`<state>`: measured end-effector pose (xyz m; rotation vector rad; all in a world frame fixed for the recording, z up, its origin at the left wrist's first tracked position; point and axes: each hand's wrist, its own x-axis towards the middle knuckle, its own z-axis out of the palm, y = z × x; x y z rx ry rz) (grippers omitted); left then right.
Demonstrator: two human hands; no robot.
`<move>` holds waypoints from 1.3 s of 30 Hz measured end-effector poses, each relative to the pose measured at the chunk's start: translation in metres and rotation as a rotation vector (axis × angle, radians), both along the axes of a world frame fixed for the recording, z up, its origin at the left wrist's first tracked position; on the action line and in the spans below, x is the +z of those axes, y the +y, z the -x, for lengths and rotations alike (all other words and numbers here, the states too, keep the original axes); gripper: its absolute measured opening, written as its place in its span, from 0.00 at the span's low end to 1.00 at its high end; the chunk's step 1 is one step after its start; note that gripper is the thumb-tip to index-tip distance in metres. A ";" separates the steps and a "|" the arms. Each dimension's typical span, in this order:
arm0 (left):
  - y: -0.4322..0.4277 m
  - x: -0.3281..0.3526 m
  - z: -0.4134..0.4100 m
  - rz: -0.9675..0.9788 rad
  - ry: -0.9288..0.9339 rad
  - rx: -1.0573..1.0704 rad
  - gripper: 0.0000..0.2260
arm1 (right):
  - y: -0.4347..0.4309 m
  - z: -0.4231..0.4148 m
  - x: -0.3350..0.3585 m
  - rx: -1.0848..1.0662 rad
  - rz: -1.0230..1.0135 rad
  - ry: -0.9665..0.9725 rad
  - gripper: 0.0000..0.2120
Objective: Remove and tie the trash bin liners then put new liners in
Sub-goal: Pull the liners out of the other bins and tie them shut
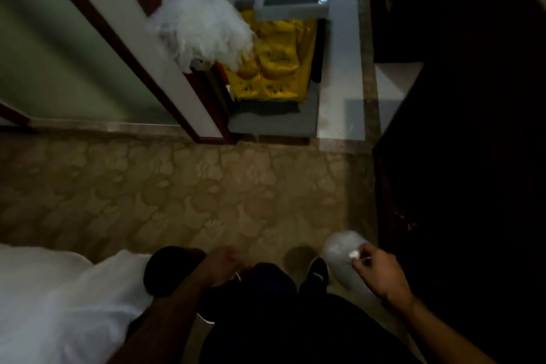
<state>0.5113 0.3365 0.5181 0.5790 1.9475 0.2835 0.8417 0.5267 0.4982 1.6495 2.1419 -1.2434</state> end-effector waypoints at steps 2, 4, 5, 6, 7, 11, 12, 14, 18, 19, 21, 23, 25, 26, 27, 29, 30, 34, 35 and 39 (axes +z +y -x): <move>0.012 0.007 0.026 -0.024 0.011 0.092 0.10 | 0.042 0.051 0.020 0.045 -0.028 0.060 0.08; 0.024 0.010 0.052 -0.034 0.051 0.174 0.08 | 0.079 0.099 0.036 0.080 -0.072 0.130 0.08; 0.030 0.009 0.066 -0.036 0.073 0.196 0.07 | 0.096 0.121 0.044 0.097 -0.089 0.165 0.08; 0.037 0.008 0.080 -0.037 0.085 0.204 0.07 | 0.113 0.143 0.050 0.121 -0.099 0.193 0.08; 0.045 0.004 0.093 -0.039 0.079 0.206 0.07 | 0.130 0.164 0.054 0.142 -0.099 0.209 0.07; 0.098 -0.005 0.140 -0.030 0.039 0.164 0.08 | 0.192 0.239 0.066 0.201 -0.083 0.263 0.05; 0.115 -0.005 0.151 -0.042 0.030 0.176 0.08 | 0.205 0.254 0.069 0.209 -0.077 0.274 0.05; 0.154 -0.007 0.176 -0.055 -0.004 0.116 0.09 | 0.230 0.281 0.077 0.181 -0.070 0.301 0.06; 0.236 -0.008 0.226 -0.068 0.012 0.027 0.11 | 0.269 0.325 0.095 0.030 -0.150 0.395 0.04; 0.258 -0.006 0.239 -0.096 0.034 0.027 0.10 | 0.278 0.334 0.102 -0.001 -0.177 0.420 0.03; 0.299 0.004 0.263 -0.120 0.035 0.000 0.09 | 0.296 0.352 0.120 -0.044 -0.229 0.471 0.03; 0.336 0.021 0.281 -0.155 0.008 -0.034 0.09 | 0.311 0.363 0.140 -0.093 -0.268 0.534 0.03; 0.366 0.037 0.297 -0.217 -0.003 -0.057 0.08 | 0.328 0.373 0.160 -0.122 -0.292 0.608 0.03; 0.379 0.041 0.305 -0.246 -0.002 -0.061 0.08 | 0.338 0.378 0.171 -0.120 -0.294 0.641 0.03; 0.390 0.045 0.310 -0.272 0.005 -0.066 0.08 | 0.347 0.385 0.182 -0.114 -0.301 0.671 0.03; 0.403 0.051 0.319 -0.303 0.023 -0.066 0.07 | 0.366 0.398 0.205 -0.116 -0.335 0.749 0.04; 0.405 0.050 0.323 -0.312 0.032 -0.055 0.07 | 0.376 0.406 0.216 -0.120 -0.361 0.796 0.04; 0.396 0.040 0.329 -0.276 0.041 -0.006 0.10 | 0.416 0.446 0.259 -0.134 -0.434 0.973 0.04; 0.392 0.039 0.328 -0.260 0.035 0.010 0.10 | 0.427 0.457 0.267 -0.137 -0.457 1.008 0.04; 0.377 0.034 0.323 -0.276 0.038 0.104 0.11 | 0.466 0.512 0.286 -0.068 -0.522 1.038 0.06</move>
